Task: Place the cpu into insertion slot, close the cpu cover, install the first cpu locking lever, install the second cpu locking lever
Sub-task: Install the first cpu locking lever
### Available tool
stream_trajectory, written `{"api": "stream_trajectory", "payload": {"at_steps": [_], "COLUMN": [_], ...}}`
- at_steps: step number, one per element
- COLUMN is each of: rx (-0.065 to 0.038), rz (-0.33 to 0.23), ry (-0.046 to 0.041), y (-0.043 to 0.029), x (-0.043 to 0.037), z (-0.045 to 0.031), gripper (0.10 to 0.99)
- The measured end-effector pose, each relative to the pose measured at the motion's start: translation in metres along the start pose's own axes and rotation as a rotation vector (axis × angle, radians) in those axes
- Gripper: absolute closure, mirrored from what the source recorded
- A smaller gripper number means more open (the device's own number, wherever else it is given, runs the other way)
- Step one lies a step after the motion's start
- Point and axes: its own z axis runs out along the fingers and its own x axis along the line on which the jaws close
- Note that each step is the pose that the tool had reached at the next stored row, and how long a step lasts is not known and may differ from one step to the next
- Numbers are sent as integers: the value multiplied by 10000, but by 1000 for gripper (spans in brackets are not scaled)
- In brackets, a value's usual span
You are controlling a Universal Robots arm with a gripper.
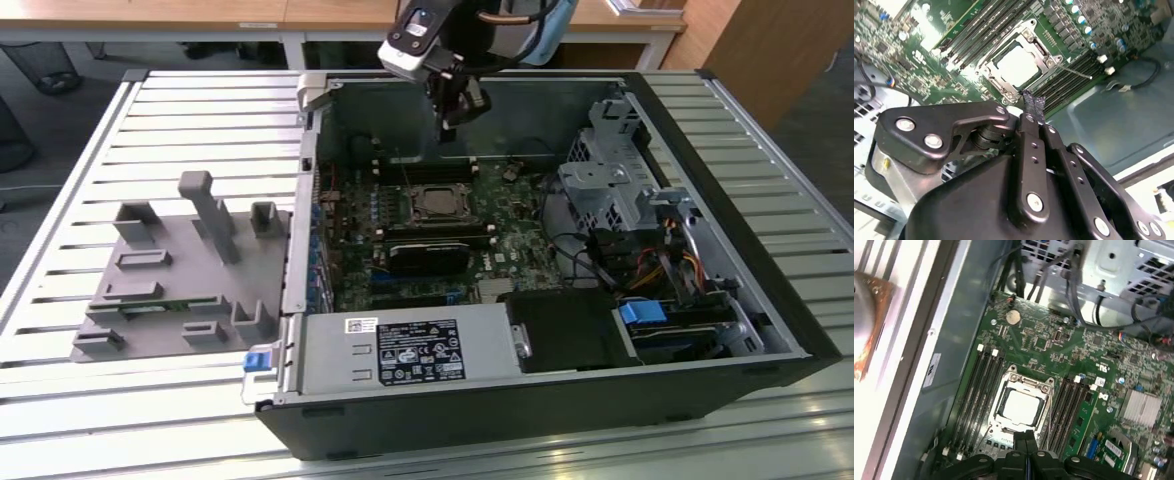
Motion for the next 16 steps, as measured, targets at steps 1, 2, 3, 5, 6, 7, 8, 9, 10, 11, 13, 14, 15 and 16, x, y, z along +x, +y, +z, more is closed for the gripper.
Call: {"api": "stream_trajectory", "payload": {"at_steps": [1,2,3,5,6,7,8,9,10,11,13,14,15,16], "rx": [1,2,3,5,7,8,9,10,11,12,14,13,13,14], "rz": [-181,-371,-551,-916,-1095,-1275,-1456,-1635,-1816,-2006,-2364,-2527,-2670,-2826], "ry": [0,1,1,1,1,1,1,2,1,2,3,5,7,8], "y": [0,0,0,0,0,0,0,0,0,0,0,0,0,0], "x": [0,0,0,0,0,0,0,0,0,0,0,0,0,0], "z": [0,0,0,1,1,1,2,2,3,3,5,7,8,9], "gripper": [969,969,969,969,969,969,969,969,969,969,969,969,969,969]}}
